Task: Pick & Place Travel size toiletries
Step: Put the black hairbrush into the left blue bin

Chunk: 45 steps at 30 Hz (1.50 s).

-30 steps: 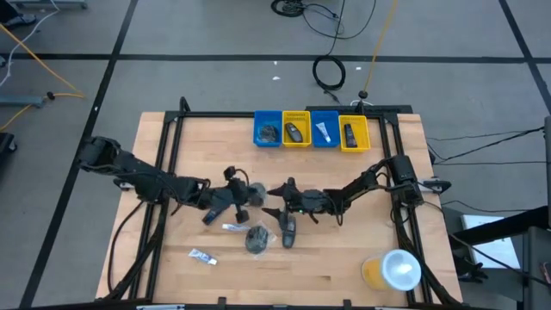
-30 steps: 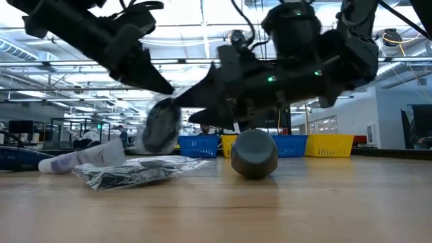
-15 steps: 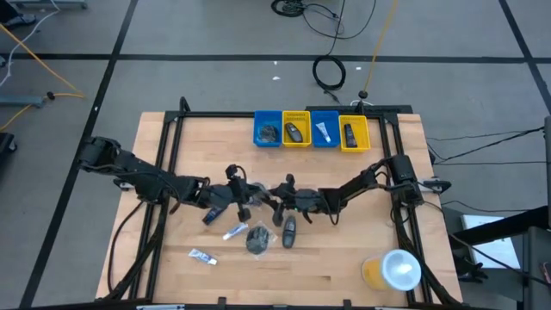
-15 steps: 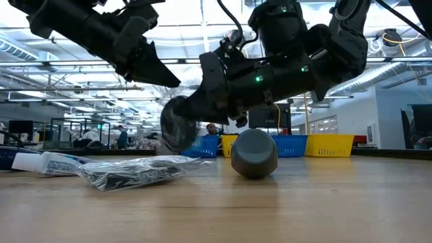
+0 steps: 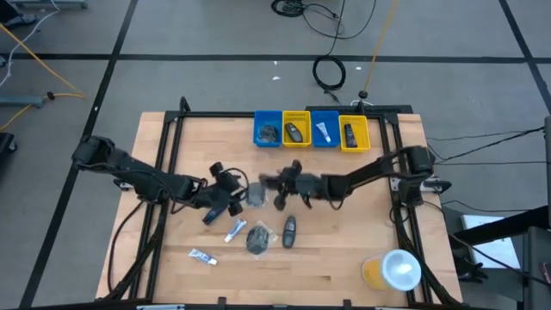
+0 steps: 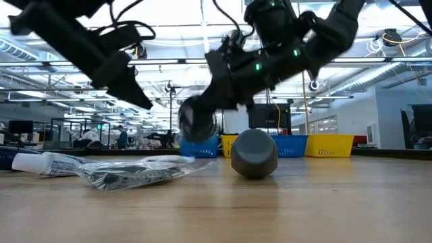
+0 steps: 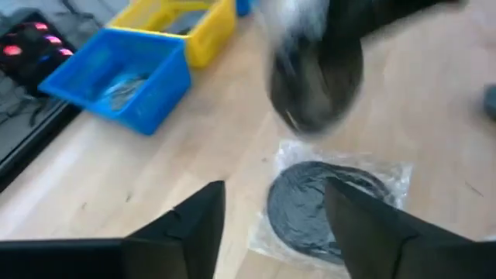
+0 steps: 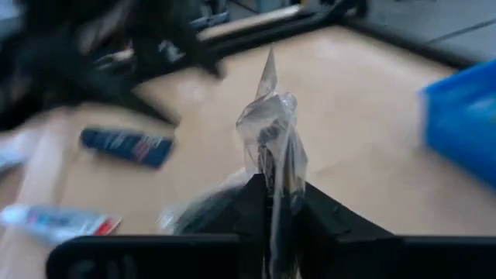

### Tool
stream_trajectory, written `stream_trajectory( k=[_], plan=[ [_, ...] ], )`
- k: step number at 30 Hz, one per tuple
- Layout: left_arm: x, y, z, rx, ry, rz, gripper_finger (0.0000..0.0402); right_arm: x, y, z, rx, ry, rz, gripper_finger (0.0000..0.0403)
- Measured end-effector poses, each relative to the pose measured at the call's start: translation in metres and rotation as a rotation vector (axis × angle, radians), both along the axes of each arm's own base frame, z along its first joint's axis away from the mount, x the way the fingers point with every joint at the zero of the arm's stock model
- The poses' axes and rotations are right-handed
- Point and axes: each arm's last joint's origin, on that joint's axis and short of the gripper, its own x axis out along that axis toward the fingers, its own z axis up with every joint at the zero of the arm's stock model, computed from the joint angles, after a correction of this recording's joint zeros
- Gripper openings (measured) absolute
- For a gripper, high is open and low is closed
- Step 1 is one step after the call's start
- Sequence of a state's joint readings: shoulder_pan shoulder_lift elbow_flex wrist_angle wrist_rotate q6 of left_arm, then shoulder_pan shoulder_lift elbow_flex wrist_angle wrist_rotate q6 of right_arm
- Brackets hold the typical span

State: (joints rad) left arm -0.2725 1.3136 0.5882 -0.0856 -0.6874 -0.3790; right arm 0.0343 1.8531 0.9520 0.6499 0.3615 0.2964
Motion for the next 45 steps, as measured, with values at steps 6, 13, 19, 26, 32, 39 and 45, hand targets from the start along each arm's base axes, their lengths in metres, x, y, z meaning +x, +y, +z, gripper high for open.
stream_trajectory(
  k=[6, 13, 19, 26, 32, 39, 45],
  plan=[
    [-0.024, -0.001, -0.038, -0.035, -0.185, 0.042, 0.0263, -0.016, -0.072, 0.041, -0.010, -0.049, -0.054, 0.0024],
    [-0.053, 0.009, -0.060, -0.042, -0.320, 0.024, 0.0269, -0.007, -0.153, 0.058, 0.029, -0.020, -0.030, 0.0031],
    [-0.059, 0.010, -0.065, -0.042, -0.318, 0.024, 0.0269, 0.011, -0.204, 0.055, 0.035, -0.003, -0.035, 0.0028],
    [-0.059, 0.010, -0.065, -0.041, -0.316, 0.023, 0.0269, 0.017, -0.235, 0.025, 0.144, 0.025, 0.007, 0.0030],
    [-0.059, 0.010, -0.065, -0.039, -0.310, 0.021, 0.0269, 0.018, -0.239, 0.008, 0.175, 0.050, 0.014, 0.0036],
    [-0.059, 0.010, -0.065, -0.040, -0.312, 0.021, 0.0269, 0.017, -0.239, 0.005, 0.229, 0.043, 0.080, 0.0035],
    [-0.059, 0.010, -0.065, -0.040, -0.313, 0.021, 0.0269, 0.016, -0.241, 0.005, 0.231, 0.045, 0.073, 0.0043]
  ],
)
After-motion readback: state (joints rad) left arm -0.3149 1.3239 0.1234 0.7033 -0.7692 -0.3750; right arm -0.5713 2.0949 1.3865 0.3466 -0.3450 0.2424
